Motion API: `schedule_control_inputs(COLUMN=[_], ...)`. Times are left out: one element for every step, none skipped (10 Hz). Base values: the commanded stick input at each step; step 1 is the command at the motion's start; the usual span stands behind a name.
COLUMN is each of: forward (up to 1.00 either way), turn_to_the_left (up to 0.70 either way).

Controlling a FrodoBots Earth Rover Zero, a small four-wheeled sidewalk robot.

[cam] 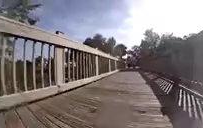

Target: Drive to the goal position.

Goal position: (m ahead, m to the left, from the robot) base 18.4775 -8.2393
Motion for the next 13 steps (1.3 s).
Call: schedule_control_inputs(forward=[0.8, 0.8, 0.81, 0.8, 0.8, 0.8, 0.8, 0.8, 0.8, 0.79, 0.81, 0.83, 0.85], turn_to_the_left=[-0.32, -0.17, -0.03, -0.17, -0.3, -0.32, -0.24, -0.07, 0.0, 0.0, 0.0, 0.0, 0.0])
